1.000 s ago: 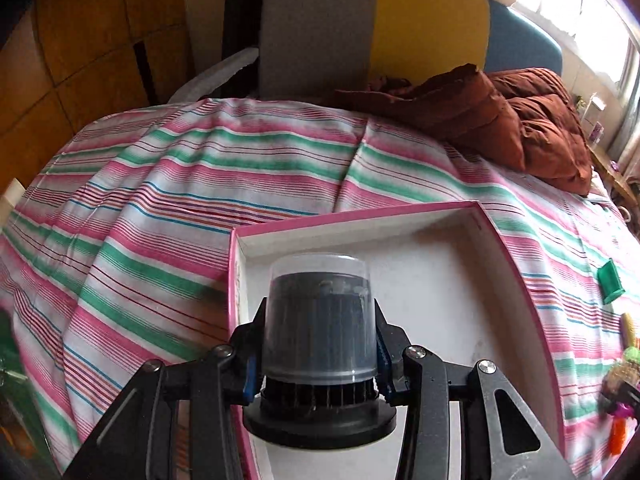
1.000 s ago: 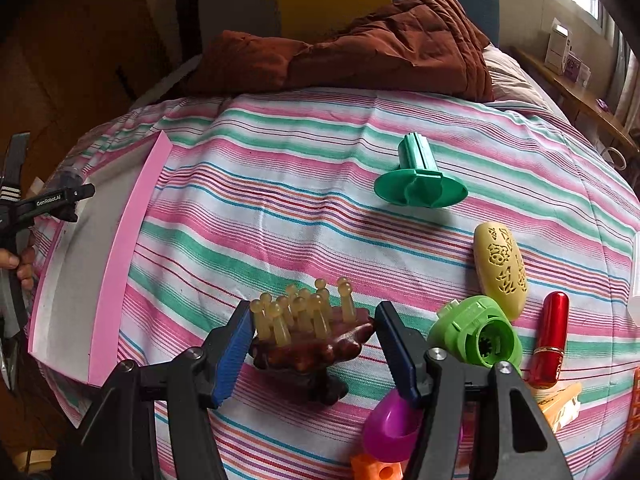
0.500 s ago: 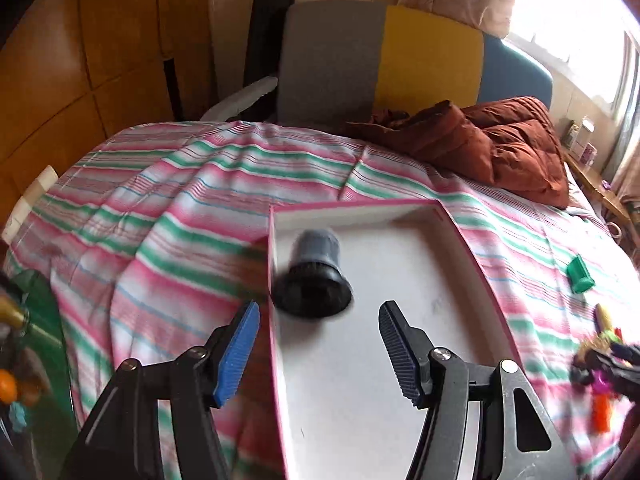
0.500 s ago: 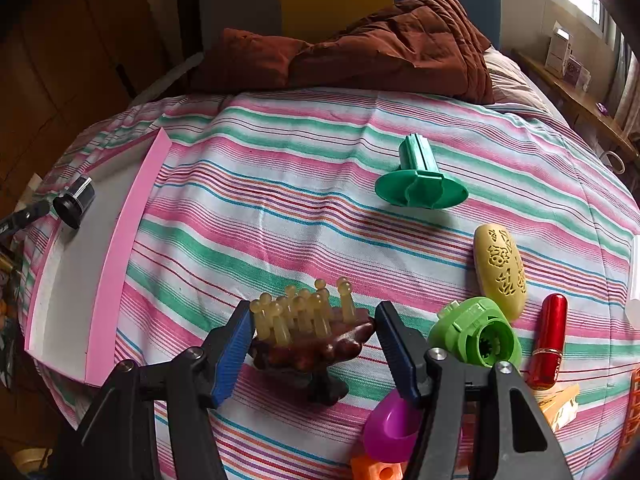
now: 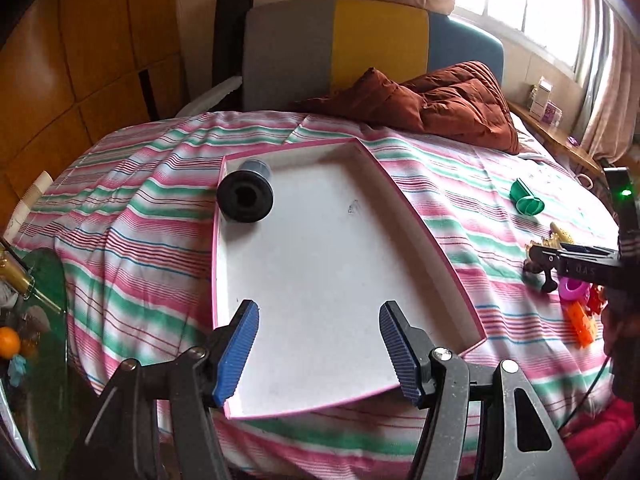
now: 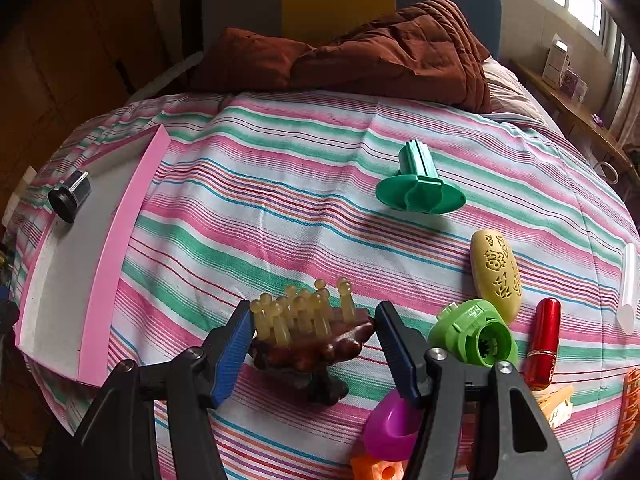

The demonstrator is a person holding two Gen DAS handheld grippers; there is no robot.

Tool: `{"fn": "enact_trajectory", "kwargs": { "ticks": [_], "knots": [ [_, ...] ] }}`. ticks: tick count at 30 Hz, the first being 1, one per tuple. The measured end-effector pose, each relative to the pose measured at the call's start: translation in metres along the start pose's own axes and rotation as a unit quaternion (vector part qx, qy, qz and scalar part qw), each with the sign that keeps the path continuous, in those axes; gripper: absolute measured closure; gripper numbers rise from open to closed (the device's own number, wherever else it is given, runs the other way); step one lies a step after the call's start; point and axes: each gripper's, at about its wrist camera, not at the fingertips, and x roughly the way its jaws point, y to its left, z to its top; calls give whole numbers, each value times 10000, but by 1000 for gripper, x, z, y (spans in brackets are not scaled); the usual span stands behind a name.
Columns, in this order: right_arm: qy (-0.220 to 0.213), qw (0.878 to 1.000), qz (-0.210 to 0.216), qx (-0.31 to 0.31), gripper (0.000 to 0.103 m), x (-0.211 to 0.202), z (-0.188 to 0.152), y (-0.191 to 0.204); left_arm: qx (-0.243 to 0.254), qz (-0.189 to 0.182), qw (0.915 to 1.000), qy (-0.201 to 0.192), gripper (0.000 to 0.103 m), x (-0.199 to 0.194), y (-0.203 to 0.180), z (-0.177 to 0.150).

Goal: Organize rigid objects
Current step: 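Open and withdraw the left tool while the right tool lifts the brush, then carry the brown peg brush into the tray and open the right tool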

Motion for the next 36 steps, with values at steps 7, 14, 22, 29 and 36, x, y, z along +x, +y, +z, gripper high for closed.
{"fn": "enact_trajectory", "kwargs": {
  "ticks": [7,14,22,29,36],
  "knots": [
    [-47,10000,-53,-49,40,0,-1,1,-43,107,9999,1,39,-6,5,-7],
    [-128,9997,-165,-116,40,1,-2,5,-121,258,9995,-161,39,-18,19,-8],
    [-108,9999,77,-51,41,-8,0,21,-375,245,9989,-143,39,-20,43,-14],
    [-287,9980,510,-228,41,-32,11,64,-614,274,9977,-90,39,-17,63,-23],
    [-240,9897,1329,-478,41,-45,28,123,-885,321,9955,-78,39,-13,83,-30]
  ]
}}
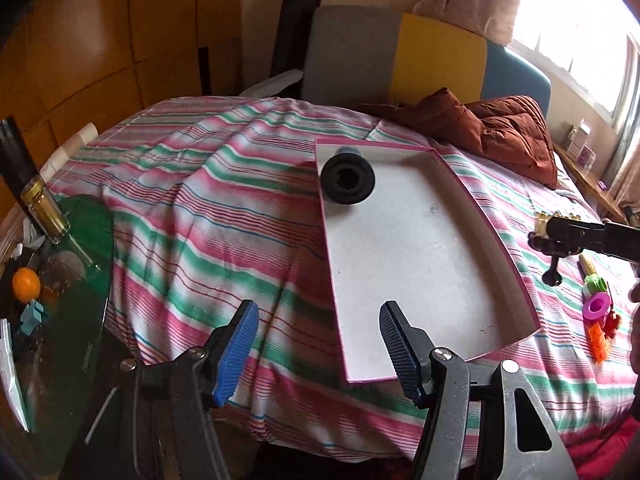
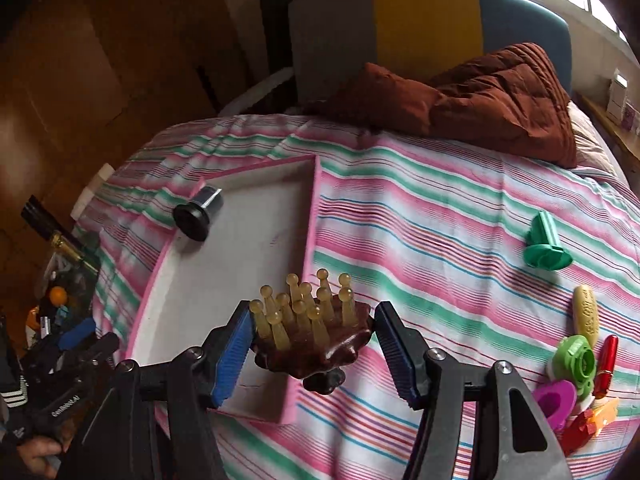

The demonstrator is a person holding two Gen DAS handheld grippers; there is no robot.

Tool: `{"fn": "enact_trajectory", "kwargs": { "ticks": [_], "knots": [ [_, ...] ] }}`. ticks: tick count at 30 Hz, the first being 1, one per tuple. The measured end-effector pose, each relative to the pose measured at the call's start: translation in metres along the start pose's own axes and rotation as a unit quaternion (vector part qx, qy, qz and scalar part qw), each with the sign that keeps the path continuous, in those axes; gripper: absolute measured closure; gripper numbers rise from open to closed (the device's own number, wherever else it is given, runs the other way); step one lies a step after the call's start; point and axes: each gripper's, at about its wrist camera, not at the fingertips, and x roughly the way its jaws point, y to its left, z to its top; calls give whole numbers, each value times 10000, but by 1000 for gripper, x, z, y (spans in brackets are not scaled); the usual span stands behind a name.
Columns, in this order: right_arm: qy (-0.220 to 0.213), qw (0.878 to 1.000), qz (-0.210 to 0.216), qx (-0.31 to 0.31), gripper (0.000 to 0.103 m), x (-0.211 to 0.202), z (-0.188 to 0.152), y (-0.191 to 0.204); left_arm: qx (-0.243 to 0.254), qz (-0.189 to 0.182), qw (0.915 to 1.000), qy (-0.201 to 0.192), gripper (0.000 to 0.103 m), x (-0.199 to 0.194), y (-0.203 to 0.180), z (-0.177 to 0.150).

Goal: Organize rigid objects
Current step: 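Carry the brown peg brush into the tray and open the right tool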

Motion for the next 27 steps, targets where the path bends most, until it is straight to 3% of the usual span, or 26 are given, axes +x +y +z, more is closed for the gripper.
{"fn": "enact_trajectory", "kwargs": {
  "ticks": [4,9,27],
  "knots": [
    [200,9988,414,-176,41,23,9,39,-137,54,9999,12,39,1,14,-3],
    [494,9965,611,-290,41,59,13,77,-317,147,9994,77,39,5,30,-6],
    [750,9951,228,-600,41,128,35,131,-403,281,9988,58,39,4,45,-7]
  ]
}}
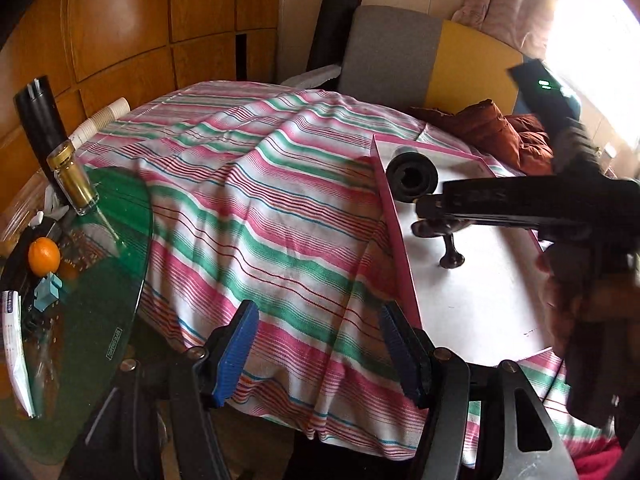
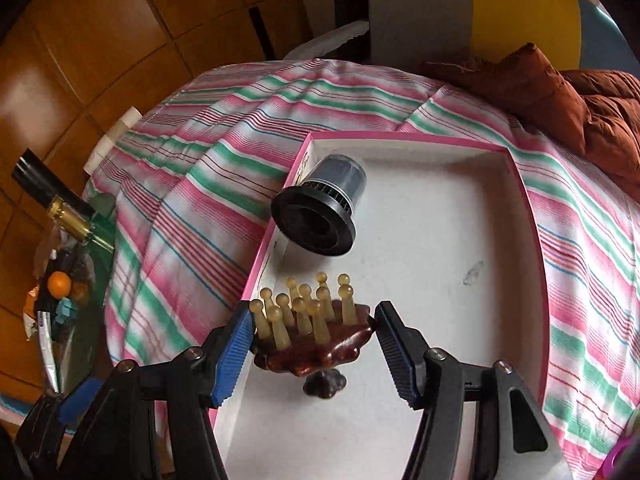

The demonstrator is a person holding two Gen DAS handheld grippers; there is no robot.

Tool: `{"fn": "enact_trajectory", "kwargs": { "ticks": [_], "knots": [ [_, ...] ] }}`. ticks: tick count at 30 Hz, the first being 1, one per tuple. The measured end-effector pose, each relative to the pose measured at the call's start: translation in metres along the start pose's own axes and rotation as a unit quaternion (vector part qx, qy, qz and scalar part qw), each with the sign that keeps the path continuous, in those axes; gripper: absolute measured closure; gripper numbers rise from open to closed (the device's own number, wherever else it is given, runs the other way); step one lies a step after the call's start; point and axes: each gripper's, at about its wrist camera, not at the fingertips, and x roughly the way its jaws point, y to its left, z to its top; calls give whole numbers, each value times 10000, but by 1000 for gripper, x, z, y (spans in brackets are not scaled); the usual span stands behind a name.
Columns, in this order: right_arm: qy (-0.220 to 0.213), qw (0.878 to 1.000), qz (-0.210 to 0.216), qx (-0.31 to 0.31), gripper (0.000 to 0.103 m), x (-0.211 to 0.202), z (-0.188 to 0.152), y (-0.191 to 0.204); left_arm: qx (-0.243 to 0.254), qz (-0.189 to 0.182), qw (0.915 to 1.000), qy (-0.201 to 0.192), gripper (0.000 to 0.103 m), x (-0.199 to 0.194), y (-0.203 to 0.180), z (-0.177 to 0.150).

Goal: Organize rigid objects
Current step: 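Carry the brown peg brush into the tray and open the right tool, then withdraw the right tool from the tray back toward the toys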

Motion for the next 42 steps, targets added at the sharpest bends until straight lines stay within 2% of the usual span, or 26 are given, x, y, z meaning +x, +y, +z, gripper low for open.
{"fn": "enact_trajectory", "kwargs": {
  "ticks": [2,5,8,13,42],
  "knots": [
    [9,10000,-85,-42,40,4,4,3,-3,1,10000,8,39,0,0,1],
    [63,9998,171,-18,40,5,7,4,-18,-1,10000,18,39,0,0,1],
    [12,9998,222,10,40,3,6,4,-1,2,10000,-5,39,-1,0,1],
    [-95,9997,220,44,31,-5,2,1,12,1,10000,-15,39,-2,-1,1],
    [-803,9965,-213,7,31,-68,-44,-20,298,-46,9994,-152,39,-21,-21,-4]
  ]
}}
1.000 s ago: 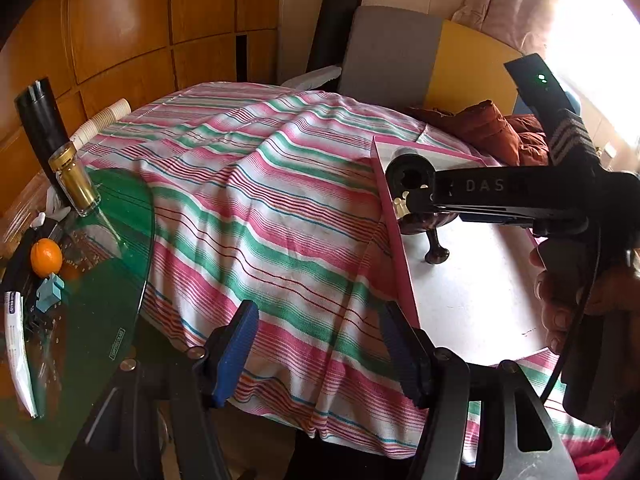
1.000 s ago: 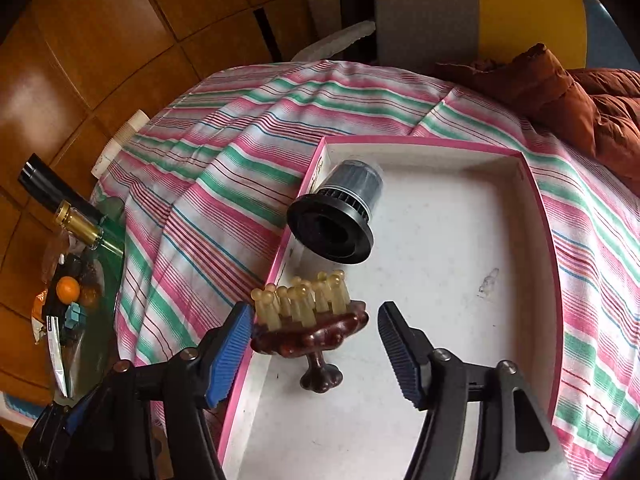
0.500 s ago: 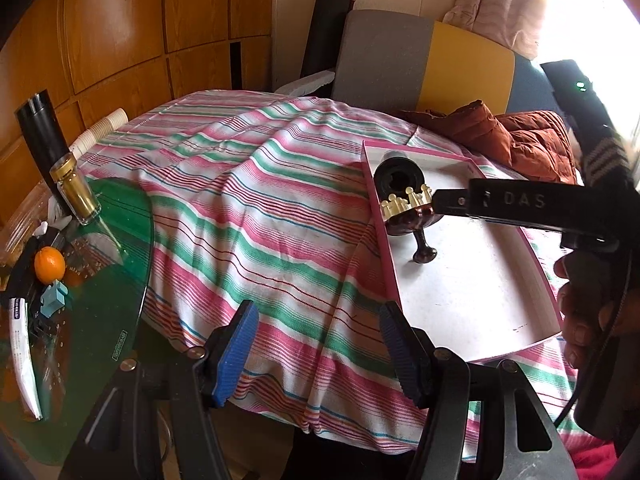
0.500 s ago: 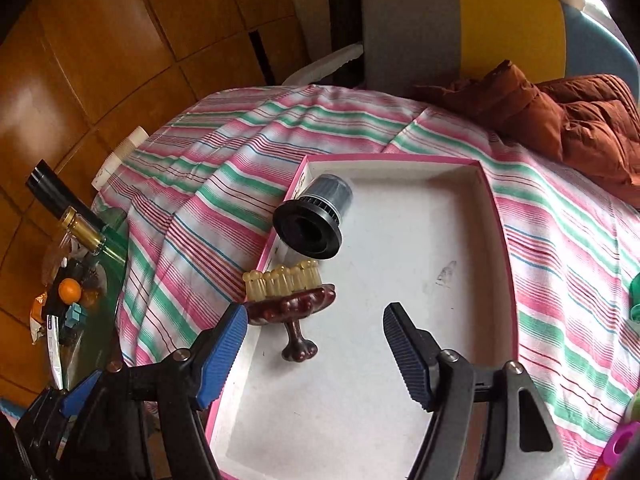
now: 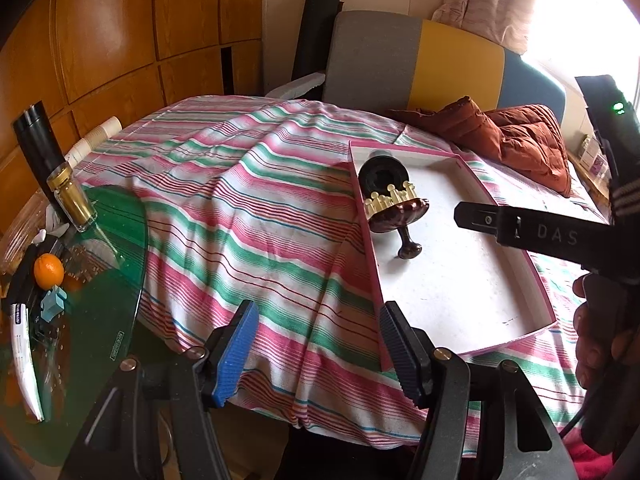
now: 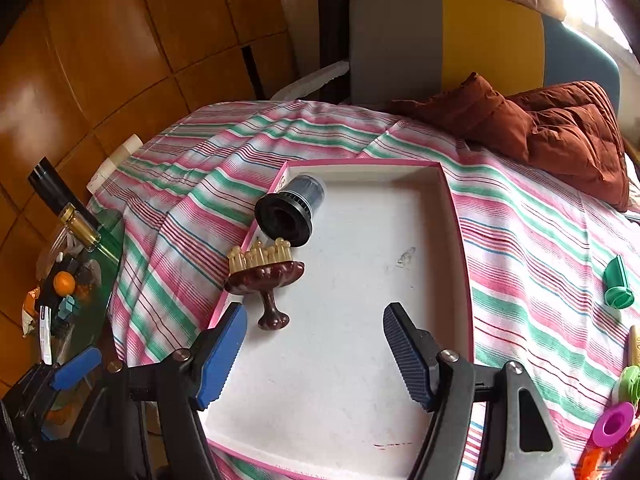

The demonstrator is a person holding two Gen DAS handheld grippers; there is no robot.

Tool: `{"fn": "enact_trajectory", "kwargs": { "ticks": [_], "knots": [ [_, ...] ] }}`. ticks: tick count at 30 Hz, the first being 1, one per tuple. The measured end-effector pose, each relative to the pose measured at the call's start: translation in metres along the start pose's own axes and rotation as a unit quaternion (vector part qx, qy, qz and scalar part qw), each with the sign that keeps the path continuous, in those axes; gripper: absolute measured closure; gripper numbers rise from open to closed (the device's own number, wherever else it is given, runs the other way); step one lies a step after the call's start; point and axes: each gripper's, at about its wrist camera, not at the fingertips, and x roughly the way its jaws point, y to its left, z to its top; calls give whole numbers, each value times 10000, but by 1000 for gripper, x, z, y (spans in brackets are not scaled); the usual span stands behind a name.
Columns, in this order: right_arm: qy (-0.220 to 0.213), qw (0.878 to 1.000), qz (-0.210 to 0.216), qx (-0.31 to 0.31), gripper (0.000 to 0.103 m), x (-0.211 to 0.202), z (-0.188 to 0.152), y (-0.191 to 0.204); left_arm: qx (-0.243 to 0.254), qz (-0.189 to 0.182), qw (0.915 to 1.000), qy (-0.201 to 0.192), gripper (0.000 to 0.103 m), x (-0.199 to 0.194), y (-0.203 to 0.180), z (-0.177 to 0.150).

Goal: Organize rigid objects
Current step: 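Withdraw the right tool from the tray back toward the toys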

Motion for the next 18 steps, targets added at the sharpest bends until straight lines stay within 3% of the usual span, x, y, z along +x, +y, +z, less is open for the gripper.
{"fn": "enact_trajectory", "kwargs": {
  "ticks": [8,18],
  "knots": [
    [-277,9994,-199,103,31,-33,-14,-26,172,-87,9998,-111,39,-6,-9,4],
    [-497,9907,-970,820,31,-95,-43,-127,541,-432,9974,-196,39,-8,-39,16]
  ]
}}
